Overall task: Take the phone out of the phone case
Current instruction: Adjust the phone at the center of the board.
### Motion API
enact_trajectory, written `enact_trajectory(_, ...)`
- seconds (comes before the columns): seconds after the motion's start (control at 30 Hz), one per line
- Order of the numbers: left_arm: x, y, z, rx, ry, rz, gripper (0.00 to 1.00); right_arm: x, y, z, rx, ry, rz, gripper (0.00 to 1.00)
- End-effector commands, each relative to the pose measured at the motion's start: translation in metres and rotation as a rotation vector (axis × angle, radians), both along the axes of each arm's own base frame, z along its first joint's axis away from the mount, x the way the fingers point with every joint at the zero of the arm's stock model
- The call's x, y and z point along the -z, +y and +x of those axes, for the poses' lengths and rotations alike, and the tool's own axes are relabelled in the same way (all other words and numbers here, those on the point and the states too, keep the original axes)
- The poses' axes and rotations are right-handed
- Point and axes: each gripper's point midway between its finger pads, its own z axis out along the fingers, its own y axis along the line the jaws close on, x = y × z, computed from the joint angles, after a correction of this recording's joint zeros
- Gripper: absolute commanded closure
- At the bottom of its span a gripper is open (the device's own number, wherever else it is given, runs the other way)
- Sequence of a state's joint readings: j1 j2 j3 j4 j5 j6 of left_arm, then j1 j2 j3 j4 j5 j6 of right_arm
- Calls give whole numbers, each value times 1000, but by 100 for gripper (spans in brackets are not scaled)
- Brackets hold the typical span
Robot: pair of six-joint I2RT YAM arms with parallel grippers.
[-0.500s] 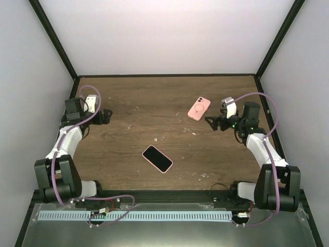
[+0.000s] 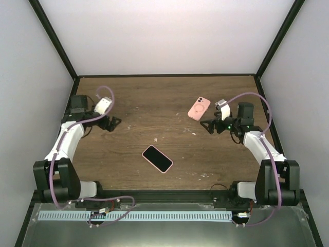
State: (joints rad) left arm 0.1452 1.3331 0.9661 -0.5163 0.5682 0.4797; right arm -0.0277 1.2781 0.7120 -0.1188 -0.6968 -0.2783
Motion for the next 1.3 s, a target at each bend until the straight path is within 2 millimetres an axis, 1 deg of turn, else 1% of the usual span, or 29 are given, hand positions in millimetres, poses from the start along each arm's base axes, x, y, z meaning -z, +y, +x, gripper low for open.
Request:
enact_trajectory(0.0,27,-40,-49,311,47,152,0,-15,17,-5,-107,-32,-12,0)
enact_trajectory(0.13,49,-64,-80,474,36,278,0,-11,25,-11,-151,-16,-13,0)
enact_trajectory(0.27,69,-79,-102,586,52,367,0,-5,30,-16,-180,4,-1,0)
enact_trajectory(0.33,79,-83,-111,625,62,399,0,-3,31,-17,-189,10,-1,0)
enact_trajectory(0.47,102,-87,-120,659,76,458,0,-1,32,-17,-192,16,0,0)
enact_trajectory(0.6,118,-96,-127,682,92,477,0,3,34,-19,-199,24,-2,0)
enact_trajectory(0.77,133,-104,-128,699,91,527,0,6,34,-19,-202,32,-4,0)
enact_trajectory(0.87,138,-110,-123,702,84,530,0,6,34,-20,-200,31,-8,0)
enact_trajectory(1.07,140,-124,-103,681,66,525,0,-2,37,-21,-209,27,19,0)
enact_trajectory(1.27,143,-139,-76,650,47,530,0,-5,37,-18,-203,28,29,0)
